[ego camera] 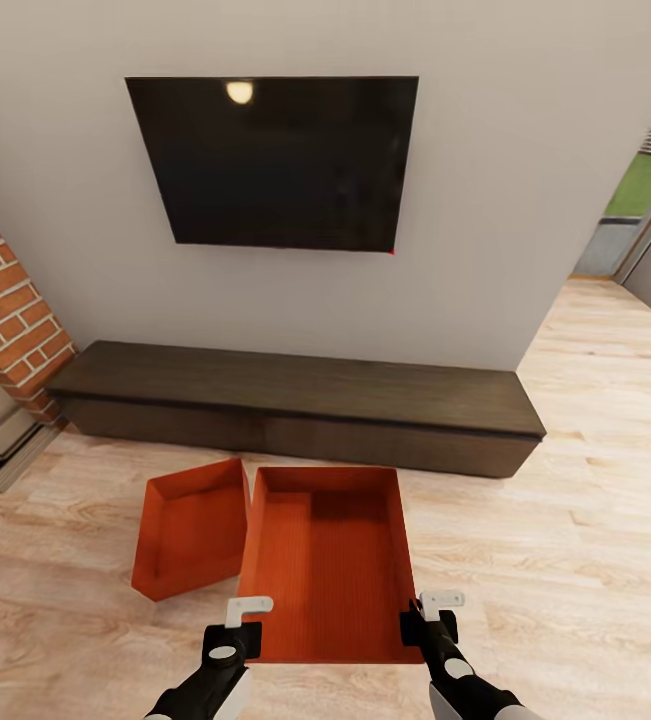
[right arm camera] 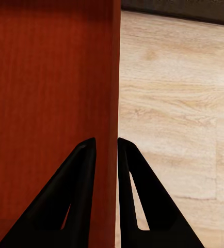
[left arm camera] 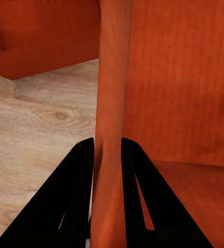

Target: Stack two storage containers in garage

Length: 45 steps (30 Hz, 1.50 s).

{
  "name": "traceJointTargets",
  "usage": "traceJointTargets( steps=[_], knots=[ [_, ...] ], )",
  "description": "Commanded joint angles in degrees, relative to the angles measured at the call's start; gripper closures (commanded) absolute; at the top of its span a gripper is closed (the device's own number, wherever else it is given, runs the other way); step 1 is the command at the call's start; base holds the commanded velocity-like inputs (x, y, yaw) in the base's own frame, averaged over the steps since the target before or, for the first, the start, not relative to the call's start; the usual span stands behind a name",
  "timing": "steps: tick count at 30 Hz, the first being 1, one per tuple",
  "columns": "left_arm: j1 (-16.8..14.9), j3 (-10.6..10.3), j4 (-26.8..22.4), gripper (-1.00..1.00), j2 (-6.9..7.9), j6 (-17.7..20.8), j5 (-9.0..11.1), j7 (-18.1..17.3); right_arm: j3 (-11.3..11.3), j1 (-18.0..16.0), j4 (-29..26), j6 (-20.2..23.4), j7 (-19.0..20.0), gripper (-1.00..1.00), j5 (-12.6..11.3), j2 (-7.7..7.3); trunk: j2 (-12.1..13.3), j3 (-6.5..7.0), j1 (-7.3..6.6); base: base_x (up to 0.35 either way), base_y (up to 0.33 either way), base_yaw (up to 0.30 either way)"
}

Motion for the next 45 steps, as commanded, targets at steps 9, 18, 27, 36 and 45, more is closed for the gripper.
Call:
traceJointTargets(
  steps=[9, 18, 27, 36, 45],
  knots=[
    [0.02, 0.02, 0.2, 1.0, 0.42, 0.12, 0.67, 0.82, -1.23, -0.09, -0.07, -5.46, -0.75, 1.0, -0.87, -0.03, -0.05, 0.77, 0.01, 0.0, 0.0, 0.0],
    [0.02, 0.02, 0.2, 1.0, 0.42, 0.13, 0.67, 0.81, -1.23, -0.09, -0.07, -5.46, -0.75, 1.0, -0.87, -0.03, -0.05, 1.6, 0.01, 0.0, 0.0, 0.0],
    [0.02, 0.02, 0.2, 1.0, 0.42, 0.1, 0.67, 0.83, -1.23, -0.09, -0.07, -5.46, -0.75, 1.0, -0.87, -0.03, -0.05, 2.43, 0.01, 0.0, 0.0, 0.0],
    [0.02, 0.01, 0.19, 1.0, 0.42, 0.1, 0.67, 0.85, -1.23, -0.09, -0.07, -5.46, -0.75, 1.0, -0.87, -0.03, -0.05, 3.26, 0.01, 0.0, 0.0, 0.0],
    [0.02, 0.02, 0.13, 1.0, 0.42, 0.08, 0.67, 0.85, -1.23, -0.09, -0.07, -5.46, -0.75, 1.0, -0.87, -0.03, -0.05, 4.09, 0.01, 0.0, 0.0, 0.0]
  ],
)
